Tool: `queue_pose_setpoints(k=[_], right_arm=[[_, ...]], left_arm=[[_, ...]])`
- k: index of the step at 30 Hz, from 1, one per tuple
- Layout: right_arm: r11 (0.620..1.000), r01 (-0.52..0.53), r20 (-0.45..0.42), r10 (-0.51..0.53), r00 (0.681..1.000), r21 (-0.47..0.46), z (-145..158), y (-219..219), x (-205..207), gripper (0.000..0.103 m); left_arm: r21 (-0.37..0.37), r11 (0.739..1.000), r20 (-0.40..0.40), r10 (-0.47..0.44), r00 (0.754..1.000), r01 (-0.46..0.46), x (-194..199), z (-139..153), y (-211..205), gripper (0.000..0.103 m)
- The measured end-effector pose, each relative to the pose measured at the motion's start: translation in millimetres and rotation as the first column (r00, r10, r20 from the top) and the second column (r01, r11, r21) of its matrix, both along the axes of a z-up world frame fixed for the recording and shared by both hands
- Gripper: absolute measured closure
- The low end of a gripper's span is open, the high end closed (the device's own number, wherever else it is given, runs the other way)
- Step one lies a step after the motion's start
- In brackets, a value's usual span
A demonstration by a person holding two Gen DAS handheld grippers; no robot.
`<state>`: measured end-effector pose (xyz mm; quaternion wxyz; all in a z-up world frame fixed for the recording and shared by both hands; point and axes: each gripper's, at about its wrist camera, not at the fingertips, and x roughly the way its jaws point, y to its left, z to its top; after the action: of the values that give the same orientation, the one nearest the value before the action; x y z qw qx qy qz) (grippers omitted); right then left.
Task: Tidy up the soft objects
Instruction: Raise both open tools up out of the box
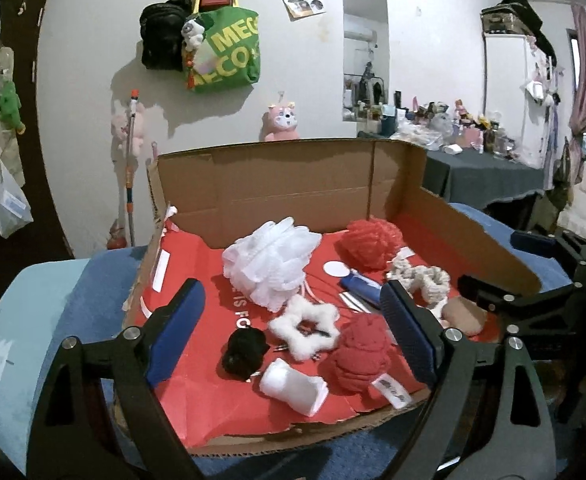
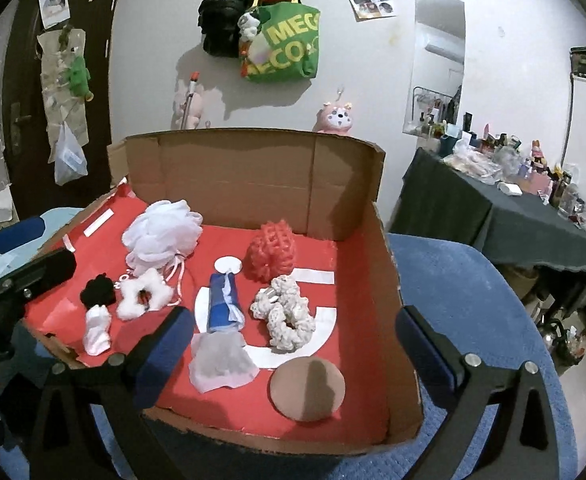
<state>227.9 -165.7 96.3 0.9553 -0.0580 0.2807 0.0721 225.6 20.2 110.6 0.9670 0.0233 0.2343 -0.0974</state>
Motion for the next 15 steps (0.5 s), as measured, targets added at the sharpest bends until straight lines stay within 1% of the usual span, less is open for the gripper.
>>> queue_pose_setpoints(k=[3, 4, 7, 10, 15], right_arm=[[1.0, 0.001, 0.02, -0.002, 1.0, 0.012, -4, -2, -1, 0.0], [1.0, -0.002, 0.007, 0.002, 1.0, 0.023, -6, -3, 1, 0.0], [0.999, -0.007, -0.031, 0.009, 0.999, 0.046, -14, -4, 5, 0.0], [1.0, -0.004, -0.048, 0.005, 0.999, 0.025, -20, -1, 7, 0.0], [1.0, 0.009, -0.038, -0.008, 0.999, 0.03, -21, -2, 5, 0.0]], left_arm=[[0.006, 1.0, 0.008, 0.011, 1.0, -0.011, 2, -6, 0, 0.013], [0.004, 1.0, 0.008, 0.011, 1.0, -0.011, 1, -6, -1, 0.011], [0.011, 1.0, -0.002, 0.003, 1.0, -0.003, 3, -11, -3, 0.01], [0.026, 0.999, 0.007, 0.018, 1.0, -0.018, 2, -14, -5, 0.01], [0.01, 1.0, -0.012, 0.027, 1.0, -0.027, 5, -20, -4, 0.01]])
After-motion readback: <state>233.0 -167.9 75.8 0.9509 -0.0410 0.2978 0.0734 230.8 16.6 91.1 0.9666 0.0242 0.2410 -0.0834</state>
